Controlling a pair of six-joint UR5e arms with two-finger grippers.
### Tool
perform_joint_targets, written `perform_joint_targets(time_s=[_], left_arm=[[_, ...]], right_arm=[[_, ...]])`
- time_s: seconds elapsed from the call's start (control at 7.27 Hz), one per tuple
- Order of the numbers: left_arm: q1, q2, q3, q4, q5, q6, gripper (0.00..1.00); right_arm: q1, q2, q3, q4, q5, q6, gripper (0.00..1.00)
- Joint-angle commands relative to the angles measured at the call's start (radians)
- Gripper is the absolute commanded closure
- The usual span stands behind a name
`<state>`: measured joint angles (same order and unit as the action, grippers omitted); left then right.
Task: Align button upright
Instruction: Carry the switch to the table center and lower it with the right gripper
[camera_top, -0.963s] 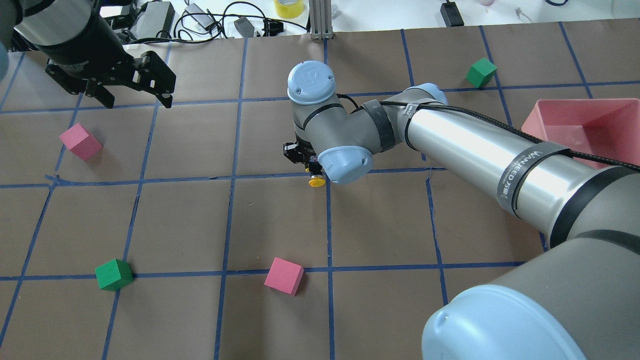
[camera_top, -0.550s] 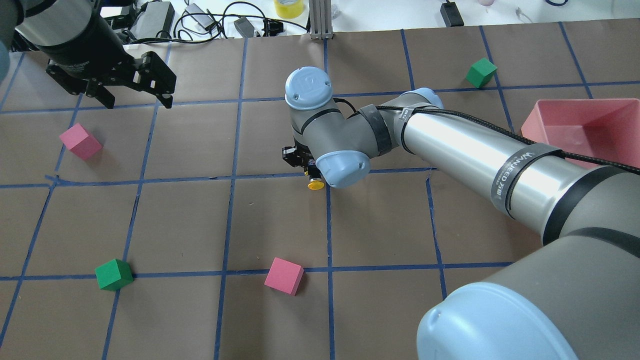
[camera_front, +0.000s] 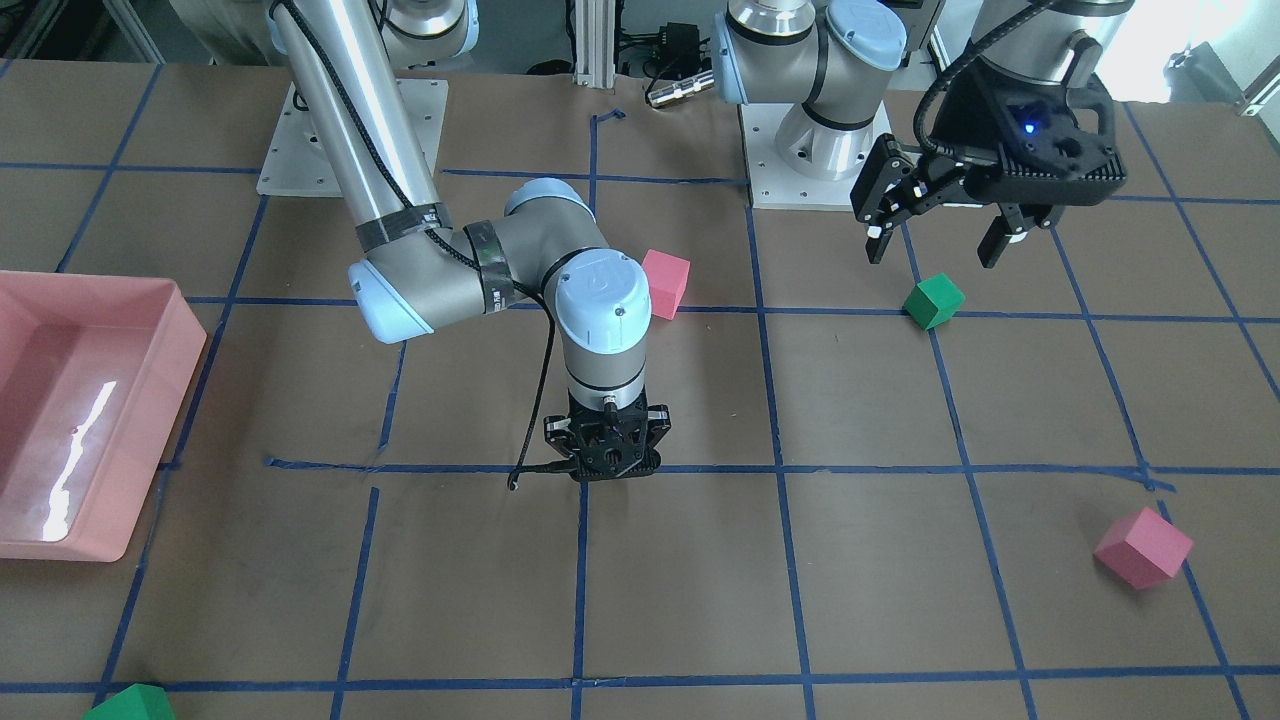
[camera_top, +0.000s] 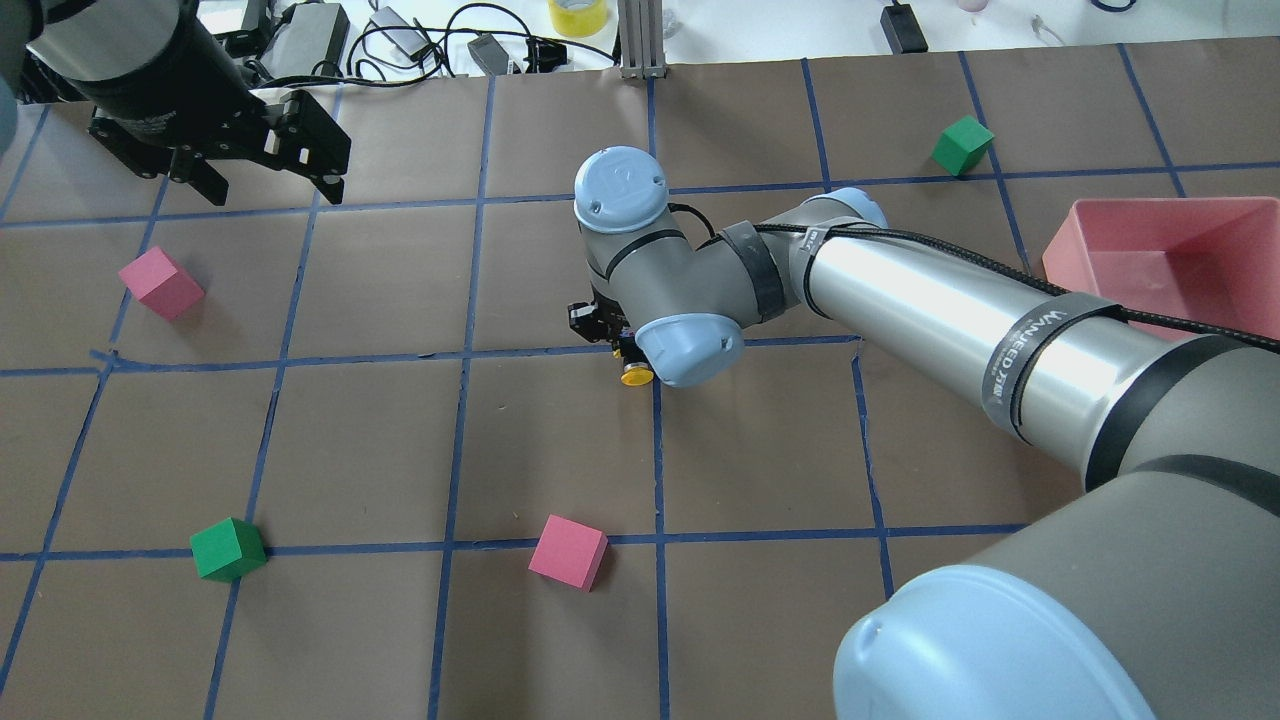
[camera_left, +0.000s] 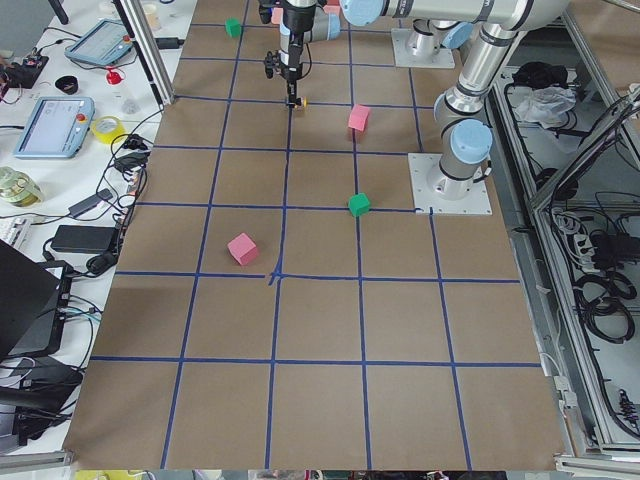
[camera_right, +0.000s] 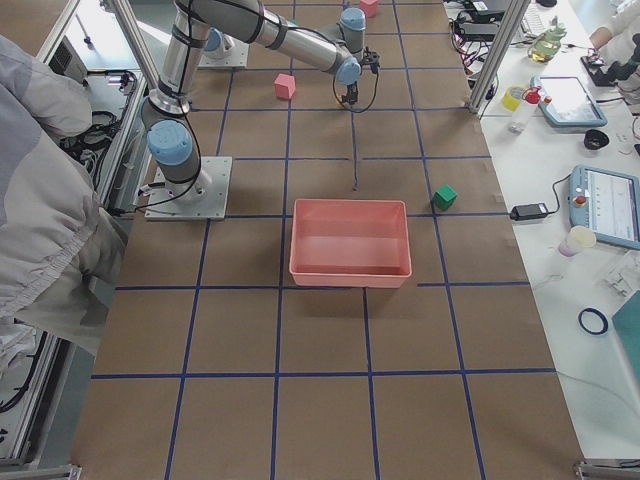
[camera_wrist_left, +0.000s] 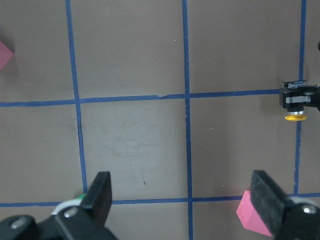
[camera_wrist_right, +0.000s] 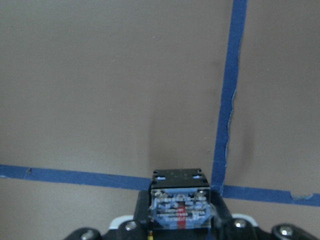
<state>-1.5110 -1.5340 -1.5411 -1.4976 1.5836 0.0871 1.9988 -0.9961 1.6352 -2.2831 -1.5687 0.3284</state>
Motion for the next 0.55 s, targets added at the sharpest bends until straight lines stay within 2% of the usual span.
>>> perform_joint_targets(time_s=[0.0, 0.14, 0.28, 0.41], left_arm=[[-0.002, 0.002, -0.008, 0.025, 0.001, 0.005, 0.00], [-0.002, 0.002, -0.023, 0.039, 0.003, 0.005, 0.00], [-0.002, 0.002, -0.037, 0.074, 0.003, 0.002, 0.00], [-0.002, 0.002, -0.040, 0.082, 0.001, 0.002, 0.00]], right_arm=[[0.000, 0.002, 0.009, -0.001, 0.001, 0.001, 1.00], [-0.002, 0.001, 0.009, -0.002, -0.001, 0.001, 0.99], [-0.002, 0.001, 0.009, -0.003, -0.001, 0.001, 0.90], [-0.002, 0.001, 0.011, -0.001, -0.004, 0.004, 0.66]])
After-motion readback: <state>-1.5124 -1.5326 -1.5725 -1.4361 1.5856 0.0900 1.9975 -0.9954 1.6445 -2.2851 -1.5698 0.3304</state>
